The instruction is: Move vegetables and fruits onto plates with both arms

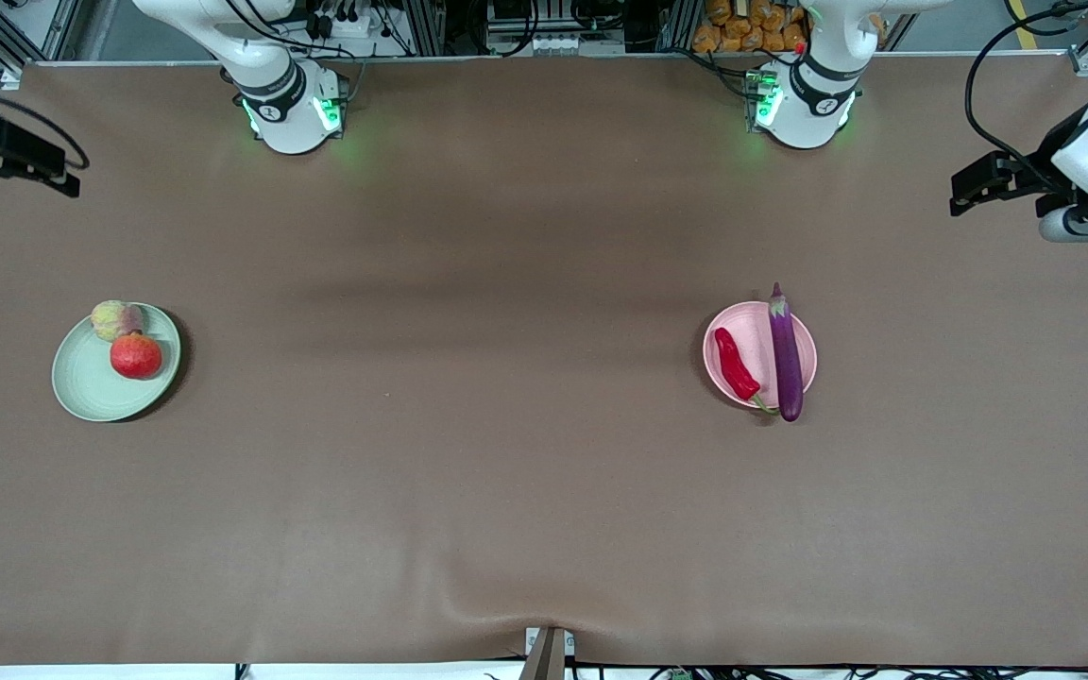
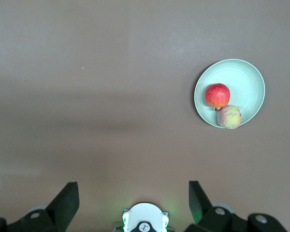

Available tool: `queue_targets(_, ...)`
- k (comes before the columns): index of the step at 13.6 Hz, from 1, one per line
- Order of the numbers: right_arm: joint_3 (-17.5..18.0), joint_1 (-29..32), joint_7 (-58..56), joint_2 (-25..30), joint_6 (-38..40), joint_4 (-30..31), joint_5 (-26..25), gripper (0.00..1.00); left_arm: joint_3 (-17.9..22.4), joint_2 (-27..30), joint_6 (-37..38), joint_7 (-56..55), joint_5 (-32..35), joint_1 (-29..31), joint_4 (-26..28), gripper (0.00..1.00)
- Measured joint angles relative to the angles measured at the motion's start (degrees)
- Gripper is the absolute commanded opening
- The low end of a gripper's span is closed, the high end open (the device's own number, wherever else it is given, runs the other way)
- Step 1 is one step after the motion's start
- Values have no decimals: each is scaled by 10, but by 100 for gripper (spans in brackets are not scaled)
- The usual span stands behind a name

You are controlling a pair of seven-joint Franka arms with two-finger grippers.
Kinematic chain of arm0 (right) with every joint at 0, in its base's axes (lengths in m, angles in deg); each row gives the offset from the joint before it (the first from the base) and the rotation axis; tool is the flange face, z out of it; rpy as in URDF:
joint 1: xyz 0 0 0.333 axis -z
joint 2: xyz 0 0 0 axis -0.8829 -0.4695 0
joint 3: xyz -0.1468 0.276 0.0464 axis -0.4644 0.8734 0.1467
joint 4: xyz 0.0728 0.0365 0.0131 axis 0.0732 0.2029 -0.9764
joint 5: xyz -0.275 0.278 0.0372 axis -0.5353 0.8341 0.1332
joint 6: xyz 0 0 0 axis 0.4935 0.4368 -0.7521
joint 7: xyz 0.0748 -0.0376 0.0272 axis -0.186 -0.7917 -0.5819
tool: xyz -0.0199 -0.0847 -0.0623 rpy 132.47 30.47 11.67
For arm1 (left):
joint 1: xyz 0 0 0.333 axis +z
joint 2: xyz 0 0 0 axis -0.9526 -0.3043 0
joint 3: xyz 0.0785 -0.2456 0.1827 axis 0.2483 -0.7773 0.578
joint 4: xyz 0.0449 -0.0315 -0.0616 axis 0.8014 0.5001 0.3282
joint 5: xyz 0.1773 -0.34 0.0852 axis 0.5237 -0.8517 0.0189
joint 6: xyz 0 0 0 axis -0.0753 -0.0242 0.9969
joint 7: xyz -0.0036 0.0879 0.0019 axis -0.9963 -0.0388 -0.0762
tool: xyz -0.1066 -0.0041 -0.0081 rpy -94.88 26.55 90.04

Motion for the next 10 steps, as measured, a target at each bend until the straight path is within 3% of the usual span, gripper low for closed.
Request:
queue_targets(4,-12,4,-89,18,-18,10,-5,100,-3,-2,-6,0,-1,0,-27,100)
queue_targets(10,-11,4,-97,17,-18,9,-18,100,-4,-1,4,2,-19,0,-53,100)
